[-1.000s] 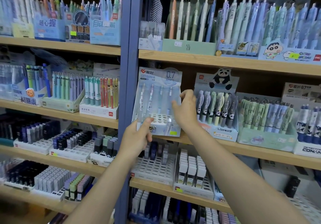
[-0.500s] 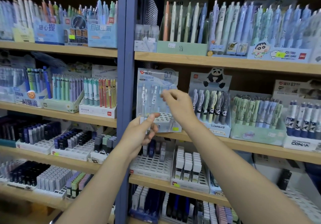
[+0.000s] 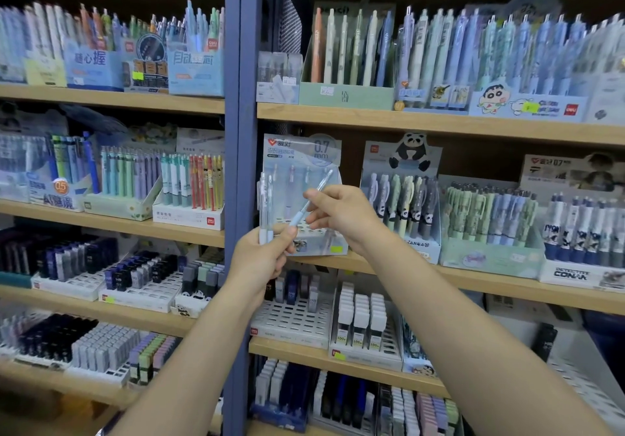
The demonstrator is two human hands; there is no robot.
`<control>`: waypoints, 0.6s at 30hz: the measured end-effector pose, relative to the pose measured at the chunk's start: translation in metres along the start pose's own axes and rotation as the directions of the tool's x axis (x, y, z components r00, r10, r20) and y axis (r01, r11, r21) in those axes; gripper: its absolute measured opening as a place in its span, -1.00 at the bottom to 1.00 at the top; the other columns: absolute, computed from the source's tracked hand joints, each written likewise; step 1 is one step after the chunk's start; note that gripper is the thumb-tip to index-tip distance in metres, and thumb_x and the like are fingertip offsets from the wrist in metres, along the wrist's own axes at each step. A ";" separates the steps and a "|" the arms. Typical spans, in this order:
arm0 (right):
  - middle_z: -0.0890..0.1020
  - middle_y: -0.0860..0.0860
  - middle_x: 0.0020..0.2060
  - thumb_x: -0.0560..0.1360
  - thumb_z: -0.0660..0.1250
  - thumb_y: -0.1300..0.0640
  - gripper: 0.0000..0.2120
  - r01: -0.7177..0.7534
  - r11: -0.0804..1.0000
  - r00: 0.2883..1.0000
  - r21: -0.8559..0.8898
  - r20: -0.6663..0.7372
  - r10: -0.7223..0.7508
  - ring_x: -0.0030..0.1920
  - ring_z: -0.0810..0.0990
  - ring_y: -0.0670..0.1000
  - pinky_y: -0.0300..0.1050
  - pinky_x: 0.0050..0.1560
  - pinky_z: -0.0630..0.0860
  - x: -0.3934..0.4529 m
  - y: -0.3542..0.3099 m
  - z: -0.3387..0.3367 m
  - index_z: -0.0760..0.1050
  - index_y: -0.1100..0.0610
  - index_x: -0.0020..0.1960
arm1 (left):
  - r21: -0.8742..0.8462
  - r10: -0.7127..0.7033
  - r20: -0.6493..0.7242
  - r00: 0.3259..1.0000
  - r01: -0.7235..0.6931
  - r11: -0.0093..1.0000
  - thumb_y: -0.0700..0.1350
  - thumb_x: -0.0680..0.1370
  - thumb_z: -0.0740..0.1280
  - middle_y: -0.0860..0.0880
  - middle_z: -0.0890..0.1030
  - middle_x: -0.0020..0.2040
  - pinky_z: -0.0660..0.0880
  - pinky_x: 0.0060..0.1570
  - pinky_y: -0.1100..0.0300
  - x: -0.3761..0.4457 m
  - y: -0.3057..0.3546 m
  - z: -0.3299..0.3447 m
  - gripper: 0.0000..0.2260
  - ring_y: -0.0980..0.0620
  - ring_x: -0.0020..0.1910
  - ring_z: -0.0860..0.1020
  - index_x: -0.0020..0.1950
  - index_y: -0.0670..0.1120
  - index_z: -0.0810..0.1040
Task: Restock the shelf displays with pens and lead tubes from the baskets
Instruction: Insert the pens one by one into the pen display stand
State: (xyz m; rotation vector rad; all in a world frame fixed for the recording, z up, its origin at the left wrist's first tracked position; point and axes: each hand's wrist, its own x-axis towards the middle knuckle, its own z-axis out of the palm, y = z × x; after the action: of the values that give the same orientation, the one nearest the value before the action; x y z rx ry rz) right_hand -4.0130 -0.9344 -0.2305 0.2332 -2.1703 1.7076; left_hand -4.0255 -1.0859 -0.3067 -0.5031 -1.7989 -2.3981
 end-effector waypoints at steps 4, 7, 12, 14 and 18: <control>0.63 0.12 -0.17 0.63 0.31 0.16 -0.77 -0.007 1.000 1.000 -0.005 -0.028 0.007 -0.25 0.65 -0.02 -0.16 -0.14 0.66 0.001 0.000 -0.010 0.60 0.34 0.10 | 0.079 -0.013 -0.008 1.000 0.013 0.997 -0.02 0.59 0.40 -0.03 0.52 -0.36 0.22 -0.57 0.31 0.002 -0.003 0.000 -0.85 0.14 -0.56 0.28 0.02 -0.11 0.61; 0.66 0.10 -0.17 0.62 0.32 0.20 -0.84 0.043 0.997 0.988 -0.057 -0.148 -0.051 -0.21 0.67 0.00 -0.13 -0.11 0.66 0.007 0.000 -0.020 0.61 0.27 0.09 | 0.227 0.006 0.001 1.000 -0.006 0.974 0.08 0.62 0.33 -0.03 0.45 -0.36 0.24 -0.52 0.29 0.002 -0.007 -0.003 -0.69 0.13 -0.54 0.28 -0.11 -0.16 0.51; 0.70 0.07 -0.19 0.59 0.36 0.22 -0.92 0.073 0.982 0.951 -0.176 -0.283 -0.122 -0.19 0.70 0.02 -0.11 -0.10 0.67 0.024 0.007 -0.027 0.60 0.09 -0.05 | 0.280 0.029 0.000 1.000 -0.028 0.959 0.05 0.67 0.25 0.04 0.40 -0.39 0.25 -0.49 0.31 0.000 -0.007 -0.003 -0.75 0.15 -0.50 0.28 0.01 -0.12 0.57; 0.70 0.05 -0.19 0.60 0.33 0.22 -0.86 0.074 0.983 0.940 -0.170 -0.316 -0.126 -0.18 0.71 0.02 -0.11 -0.08 0.66 0.030 0.009 -0.027 0.60 0.05 -0.09 | 0.274 0.026 0.016 1.000 -0.029 0.961 0.05 0.68 0.22 0.01 0.44 -0.39 0.25 -0.51 0.30 0.000 -0.005 -0.004 -0.76 0.14 -0.53 0.30 0.05 -0.07 0.59; 0.70 0.00 -0.18 0.61 0.32 0.19 -0.86 0.063 0.978 0.929 -0.197 -0.347 -0.130 -0.18 0.72 0.00 -0.05 -0.02 0.67 0.043 0.010 -0.025 0.60 0.03 -0.08 | 0.237 0.038 0.009 0.999 -0.039 0.971 0.07 0.69 0.20 -0.04 0.53 -0.41 0.26 -0.58 0.30 0.001 -0.002 -0.005 -0.77 0.07 -0.57 0.35 0.08 0.00 0.59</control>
State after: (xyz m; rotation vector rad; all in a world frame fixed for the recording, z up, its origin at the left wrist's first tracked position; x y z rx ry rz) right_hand -4.0517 -0.9037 -0.2179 -0.0218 -1.9886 1.3617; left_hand -4.0277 -1.0898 -0.3097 -0.5103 -2.0215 -2.1194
